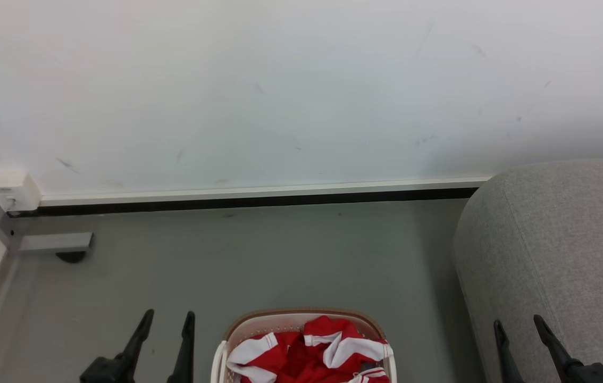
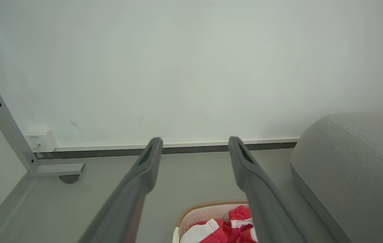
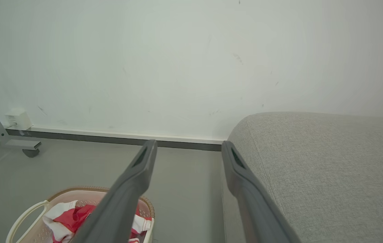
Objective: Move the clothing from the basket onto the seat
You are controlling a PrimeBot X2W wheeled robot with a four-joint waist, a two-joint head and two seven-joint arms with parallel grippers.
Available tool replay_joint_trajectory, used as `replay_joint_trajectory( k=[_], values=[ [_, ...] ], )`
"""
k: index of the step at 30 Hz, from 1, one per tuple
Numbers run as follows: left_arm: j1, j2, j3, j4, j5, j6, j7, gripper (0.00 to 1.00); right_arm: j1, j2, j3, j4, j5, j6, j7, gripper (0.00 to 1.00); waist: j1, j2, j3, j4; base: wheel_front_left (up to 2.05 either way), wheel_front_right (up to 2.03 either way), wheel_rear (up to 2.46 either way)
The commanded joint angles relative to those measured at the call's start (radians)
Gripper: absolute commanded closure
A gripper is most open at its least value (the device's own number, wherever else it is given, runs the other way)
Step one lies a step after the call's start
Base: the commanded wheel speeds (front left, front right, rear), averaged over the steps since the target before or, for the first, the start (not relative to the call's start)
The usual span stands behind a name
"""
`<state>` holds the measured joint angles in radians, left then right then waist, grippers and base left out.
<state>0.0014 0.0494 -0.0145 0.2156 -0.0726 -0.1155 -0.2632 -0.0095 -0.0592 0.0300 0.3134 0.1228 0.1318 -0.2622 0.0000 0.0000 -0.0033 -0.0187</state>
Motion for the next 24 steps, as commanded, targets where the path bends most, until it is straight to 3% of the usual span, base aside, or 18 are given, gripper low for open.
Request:
replay_joint_trajectory(
  k=[1,24],
  values=[
    [0.010,0.006,0.001,0.002,0.008,-0.005,-0.002,0.00,0.010,-0.006,0.001,0.002,-0.002,-0.002,-0.004,0.00,0.0000,0.0000,0.000,-0.001,0.00,0.00,0.00],
    [-0.049,0.003,-0.011,0.033,-0.040,-0.012,-0.002,0.00,-0.046,-0.005,0.024,-0.036,0.045,-0.002,-0.004,0.00,0.0000,0.0000,0.078,-0.059,0.00,0.00,0.00]
  ],
)
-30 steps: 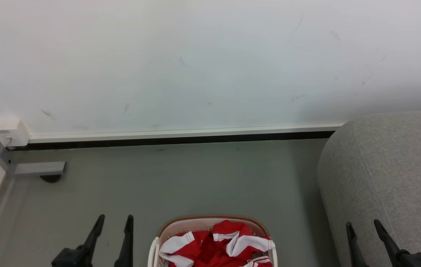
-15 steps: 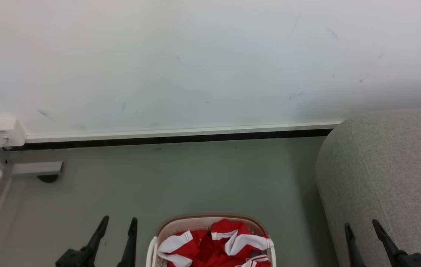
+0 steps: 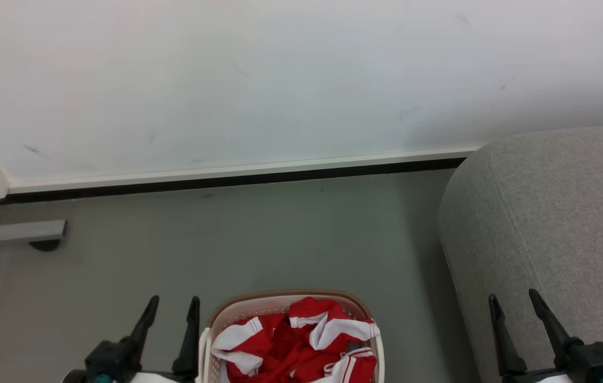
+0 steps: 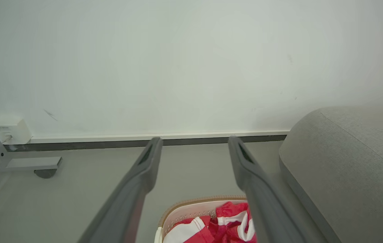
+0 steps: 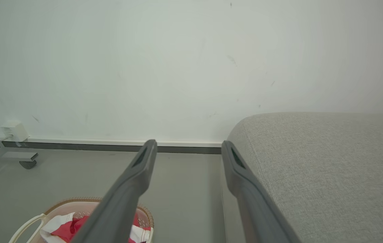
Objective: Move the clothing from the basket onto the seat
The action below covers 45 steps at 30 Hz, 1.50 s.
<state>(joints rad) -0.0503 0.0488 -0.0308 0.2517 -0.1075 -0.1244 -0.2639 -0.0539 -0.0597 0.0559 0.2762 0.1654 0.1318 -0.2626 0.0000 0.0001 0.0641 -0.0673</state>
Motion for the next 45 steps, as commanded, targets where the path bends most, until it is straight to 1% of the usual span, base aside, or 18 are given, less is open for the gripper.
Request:
replay_joint_trajectory(
  k=[1,4,7,14,19,25,33,42,45],
  values=[
    [-0.009,0.003,-0.002,0.005,-0.004,-0.004,-0.001,0.00,-0.008,-0.005,0.000,-0.004,0.003,-0.002,-0.003,0.00,0.0000,-0.0001,0.022,-0.017,0.00,0.00,0.00],
    [-0.054,0.003,-0.032,0.038,0.004,-0.005,-0.001,0.00,-0.031,-0.005,0.008,-0.024,0.001,-0.002,-0.003,0.00,0.0000,-0.0001,0.064,-0.041,0.00,0.00,0.00],
    [-0.105,0.003,-0.083,0.095,0.009,-0.006,-0.001,0.00,-0.052,-0.004,0.015,-0.042,0.000,-0.002,-0.003,0.00,0.0000,-0.0001,0.109,-0.066,0.00,0.00,0.00],
    [-0.259,0.009,-0.250,0.305,-0.002,-0.004,-0.001,0.00,-0.104,0.002,0.058,-0.084,0.010,-0.002,-0.002,0.00,0.0000,-0.0001,0.230,-0.125,0.00,0.00,0.00],
    [-0.394,0.014,-0.320,0.464,-0.008,-0.004,0.001,0.00,-0.147,0.006,0.094,-0.122,0.011,-0.002,-0.002,0.00,0.0000,-0.0001,0.338,-0.148,0.00,0.00,0.00],
    [-0.538,0.016,-0.408,0.658,-0.004,-0.004,0.036,0.00,-0.196,0.008,0.112,-0.166,0.003,-0.002,-0.002,0.00,0.0000,-0.0001,0.447,-0.155,0.00,0.00,0.00],
    [-0.692,0.009,-0.479,0.844,0.008,-0.005,0.052,0.00,-0.230,0.008,0.105,-0.236,-0.030,-0.002,-0.002,0.00,0.0000,-0.0001,0.567,-0.146,0.00,0.00,0.00],
    [-0.823,0.007,-0.532,0.968,0.021,-0.005,0.077,0.00,-0.213,0.009,0.109,-0.314,-0.048,-0.002,-0.002,0.00,0.0000,-0.0001,0.694,-0.150,0.00,0.00,0.00],
    [-0.866,0.021,-0.546,0.990,0.027,-0.001,0.085,0.00,-0.192,0.009,0.104,-0.339,-0.044,-0.002,-0.002,0.00,0.0000,-0.0001,0.737,-0.148,0.00,0.00,0.00]
  ],
)
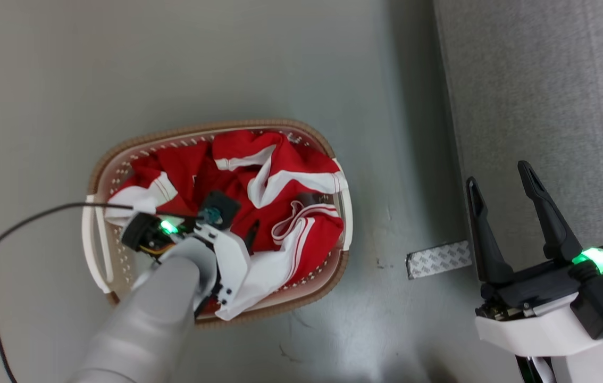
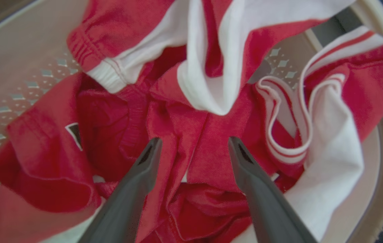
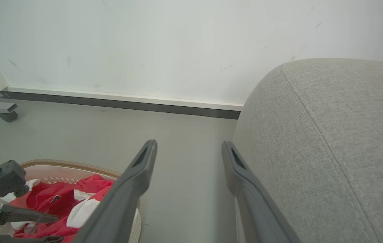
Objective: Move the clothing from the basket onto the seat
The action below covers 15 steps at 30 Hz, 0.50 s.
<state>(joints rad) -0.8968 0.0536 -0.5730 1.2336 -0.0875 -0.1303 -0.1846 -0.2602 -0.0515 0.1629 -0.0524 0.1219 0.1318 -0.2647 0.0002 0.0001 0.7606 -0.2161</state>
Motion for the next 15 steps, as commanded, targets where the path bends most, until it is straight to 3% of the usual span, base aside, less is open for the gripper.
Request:
replay_joint_trajectory(
  k=[1,7,15],
  values=[
    [-0.032,0.019,-0.007,0.014,0.010,0.006,0.008,0.00,0.021,0.001,-0.004,-0.017,0.001,-0.002,0.000,0.00,-0.0002,-0.0001,0.052,0.002,0.00,0.00,0.00],
    [-0.096,0.030,-0.027,0.034,0.026,0.038,0.012,0.00,0.060,0.001,-0.014,-0.058,0.008,-0.002,0.000,0.00,-0.0002,-0.0001,0.109,0.017,0.00,0.00,0.00],
    [-0.114,0.030,-0.053,0.047,0.032,0.039,0.020,0.00,0.106,0.001,-0.024,-0.096,0.008,-0.002,0.000,0.00,-0.0002,-0.0001,0.126,0.020,0.00,0.00,0.00]
  ],
)
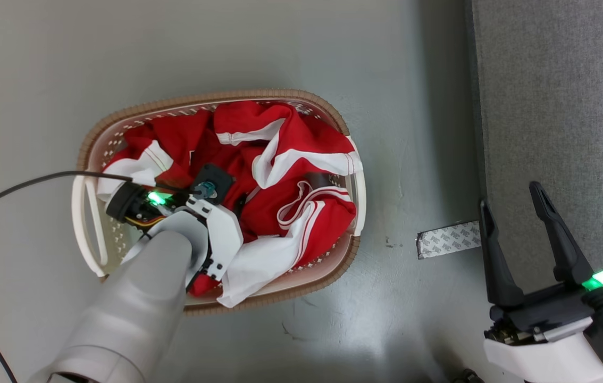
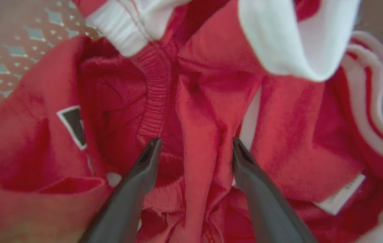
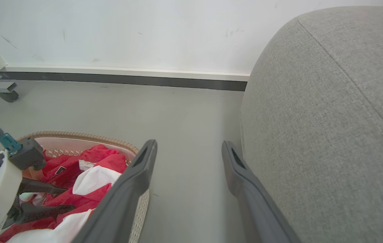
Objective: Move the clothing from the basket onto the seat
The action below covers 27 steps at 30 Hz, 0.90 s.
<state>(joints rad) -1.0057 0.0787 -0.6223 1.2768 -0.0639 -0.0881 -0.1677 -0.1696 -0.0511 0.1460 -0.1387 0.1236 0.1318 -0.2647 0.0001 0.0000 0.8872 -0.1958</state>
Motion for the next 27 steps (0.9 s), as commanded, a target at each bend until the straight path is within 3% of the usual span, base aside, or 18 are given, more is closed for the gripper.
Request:
replay_joint_trajectory(
  k=[1,3,11,17,22,27],
  values=[
    [-0.004,0.004,-0.006,0.005,0.007,-0.004,0.004,0.16,0.021,0.001,-0.010,-0.013,0.006,-0.002,0.000,0.00,-0.0001,0.0000,-0.001,0.000,0.00,0.00,0.00],
    [-0.002,0.002,-0.013,0.007,0.007,-0.006,-0.001,1.00,0.032,0.001,-0.013,-0.017,0.002,-0.002,0.000,0.00,-0.0001,0.0000,-0.003,0.001,0.00,0.00,0.00],
    [0.016,-0.005,0.002,0.010,-0.047,-0.017,-0.038,1.00,0.019,0.001,-0.013,-0.012,0.016,-0.002,0.000,0.00,-0.0001,0.0000,-0.024,0.005,0.00,0.00,0.00],
    [0.083,-0.014,0.051,-0.001,-0.125,-0.034,-0.081,1.00,-0.005,0.001,-0.007,0.023,0.032,-0.002,0.000,0.00,-0.0001,0.0000,-0.114,0.016,0.00,0.00,0.00],
    [0.165,-0.019,0.073,-0.044,-0.192,-0.041,-0.097,1.00,-0.016,0.001,-0.003,0.065,0.049,-0.002,0.000,0.00,-0.0001,0.0000,-0.221,0.033,0.00,0.00,0.00],
    [0.308,-0.022,0.062,-0.168,-0.257,-0.043,-0.097,1.00,0.026,0.000,-0.012,0.129,0.073,-0.002,0.000,0.00,-0.0001,0.0000,-0.400,0.071,0.00,0.00,0.00]
  ],
)
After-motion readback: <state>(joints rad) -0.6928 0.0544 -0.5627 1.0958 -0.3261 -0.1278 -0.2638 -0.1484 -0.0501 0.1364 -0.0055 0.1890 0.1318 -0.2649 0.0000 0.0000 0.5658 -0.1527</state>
